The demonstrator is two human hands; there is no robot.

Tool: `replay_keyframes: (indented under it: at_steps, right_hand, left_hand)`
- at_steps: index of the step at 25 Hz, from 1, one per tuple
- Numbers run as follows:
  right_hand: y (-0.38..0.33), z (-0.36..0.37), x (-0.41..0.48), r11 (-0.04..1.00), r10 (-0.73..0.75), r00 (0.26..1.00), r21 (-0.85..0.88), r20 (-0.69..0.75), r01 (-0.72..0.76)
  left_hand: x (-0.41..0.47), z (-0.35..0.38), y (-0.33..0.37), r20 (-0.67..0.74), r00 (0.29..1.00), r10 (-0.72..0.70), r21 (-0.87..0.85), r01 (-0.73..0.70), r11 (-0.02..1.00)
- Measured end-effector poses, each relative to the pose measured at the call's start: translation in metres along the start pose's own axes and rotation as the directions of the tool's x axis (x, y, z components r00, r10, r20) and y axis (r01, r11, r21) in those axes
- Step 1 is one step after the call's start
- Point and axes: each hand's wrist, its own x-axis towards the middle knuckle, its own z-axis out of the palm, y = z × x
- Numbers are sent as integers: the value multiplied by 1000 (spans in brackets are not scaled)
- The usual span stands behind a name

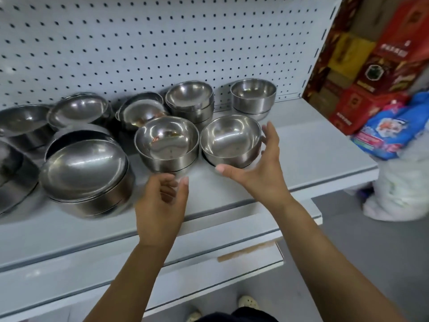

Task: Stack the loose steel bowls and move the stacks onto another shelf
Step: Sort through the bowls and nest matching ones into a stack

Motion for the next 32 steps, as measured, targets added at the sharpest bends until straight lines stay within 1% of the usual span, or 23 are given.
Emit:
replay_keyframes:
  at_steps: [3,6,10,12,14,16,18,20,21,22,24,27,29,32]
  right_hand:
    - [-2,7,5,997,-75,996,-13,-37,75]
    - [-8,10,6,996,-90,989,-10,-118,89]
    - [-20,14,-2,992,-93,967,63,-238,111]
    - [-30,14,-9,986,-95,954,108,-284,131]
    - [-38,12,-22,975,-106,950,156,-295,158]
    - [-45,14,-39,966,-138,954,177,-267,190]
    - [-48,19,-57,961,-176,964,176,-199,212]
    - [-47,26,-73,963,-200,971,156,-133,220]
    - [-46,30,-80,963,-209,972,148,-110,224]
    - [-44,32,-85,962,-215,972,150,-96,227]
    - [-39,33,-94,961,-203,975,173,-95,217]
    - [-26,21,-101,962,-176,976,186,-126,198]
    - [-13,7,-101,965,-147,972,187,-185,182]
    - [4,-19,-92,972,-111,940,161,-322,170]
  left_hand:
    - [1,-3,-4,66,998,-9,-23,11,1000]
    - [3,-6,-5,140,990,-22,-38,27,999]
    - [4,-10,-6,246,969,-32,-70,51,996]
    - [7,-13,-8,307,951,-39,-130,83,988]
    - [7,-19,-7,354,934,-40,-231,128,965]
    - [8,-27,-2,397,917,-41,-338,187,922]
    - [12,-32,3,475,874,-106,-398,321,859]
    - [14,-37,11,574,795,-194,-466,512,721]
    - [12,-40,14,605,770,-203,-490,561,667]
    - [10,-42,17,613,769,-181,-498,554,668]
    - [0,-44,23,590,799,-116,-486,466,740]
    - [-9,-43,28,547,834,-71,-446,362,818]
    - [-12,-36,29,532,845,-48,-386,292,875]
    - [-17,-19,35,483,874,-54,-314,230,921]
